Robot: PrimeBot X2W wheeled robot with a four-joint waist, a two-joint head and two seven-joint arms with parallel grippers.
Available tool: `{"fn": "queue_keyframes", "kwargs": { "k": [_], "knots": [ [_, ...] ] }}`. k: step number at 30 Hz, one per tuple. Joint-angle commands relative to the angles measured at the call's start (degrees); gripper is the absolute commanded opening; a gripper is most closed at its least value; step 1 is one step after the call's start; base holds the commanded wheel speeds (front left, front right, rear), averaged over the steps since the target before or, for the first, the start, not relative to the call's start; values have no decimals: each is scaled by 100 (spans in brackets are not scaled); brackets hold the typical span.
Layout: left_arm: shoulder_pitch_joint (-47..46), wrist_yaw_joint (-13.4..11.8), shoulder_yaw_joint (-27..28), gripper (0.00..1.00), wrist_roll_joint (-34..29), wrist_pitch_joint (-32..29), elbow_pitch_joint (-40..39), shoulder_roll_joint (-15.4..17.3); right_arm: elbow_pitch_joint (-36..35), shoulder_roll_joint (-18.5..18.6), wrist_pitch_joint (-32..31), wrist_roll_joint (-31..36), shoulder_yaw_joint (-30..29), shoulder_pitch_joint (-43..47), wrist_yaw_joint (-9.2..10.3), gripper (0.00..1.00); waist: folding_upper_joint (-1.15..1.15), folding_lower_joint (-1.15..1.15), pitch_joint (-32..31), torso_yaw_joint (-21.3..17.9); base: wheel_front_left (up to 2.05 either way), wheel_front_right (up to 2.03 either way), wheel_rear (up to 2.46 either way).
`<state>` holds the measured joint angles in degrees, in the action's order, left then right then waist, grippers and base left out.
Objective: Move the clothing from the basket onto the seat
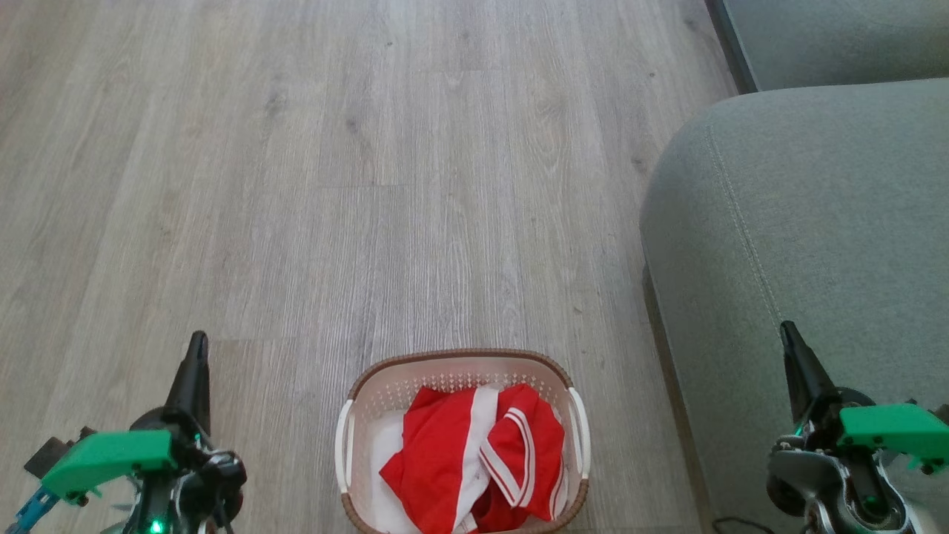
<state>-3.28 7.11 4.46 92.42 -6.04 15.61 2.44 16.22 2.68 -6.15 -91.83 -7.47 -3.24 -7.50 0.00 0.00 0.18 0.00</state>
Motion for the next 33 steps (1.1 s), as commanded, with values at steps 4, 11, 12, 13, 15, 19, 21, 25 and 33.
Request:
{"fn": "queue_keyframes", "kwargs": {
  "k": [4,11,12,13,15,19,21,25,33],
  "knots": [
    [-291,37,205,0,-25,-44,-157,43,-219,20,-32,-36,97,-295,1,0,0,0,0,0,0,0,0],
    [-291,37,205,0,-25,-44,-157,43,-219,20,-32,-36,97,-295,1,0,0,0,0,0,0,0,0],
    [-291,37,205,0,-25,-44,-157,43,-219,20,-32,-36,97,-295,1,0,0,0,0,0,0,0,0],
    [-291,37,205,0,-25,-44,-157,43,-219,20,-32,-36,97,-295,1,0,0,0,0,0,0,0,0],
    [-291,37,205,0,-25,-44,-157,43,-219,20,-32,-36,97,-295,1,0,0,0,0,0,0,0,0],
    [-291,37,205,0,-25,-44,-157,43,-219,20,-32,-36,97,-295,1,0,0,0,0,0,0,0,0],
    [-291,37,205,0,-25,-44,-157,43,-219,20,-32,-36,97,-295,1,0,0,0,0,0,0,0,0],
    [-291,37,205,0,-25,-44,-157,43,-219,20,-32,-36,97,-295,1,0,0,0,0,0,0,0,0],
    [-291,37,205,0,-25,-44,-157,43,-219,20,-32,-36,97,-295,1,0,0,0,0,0,0,0,0]
  ]
}}
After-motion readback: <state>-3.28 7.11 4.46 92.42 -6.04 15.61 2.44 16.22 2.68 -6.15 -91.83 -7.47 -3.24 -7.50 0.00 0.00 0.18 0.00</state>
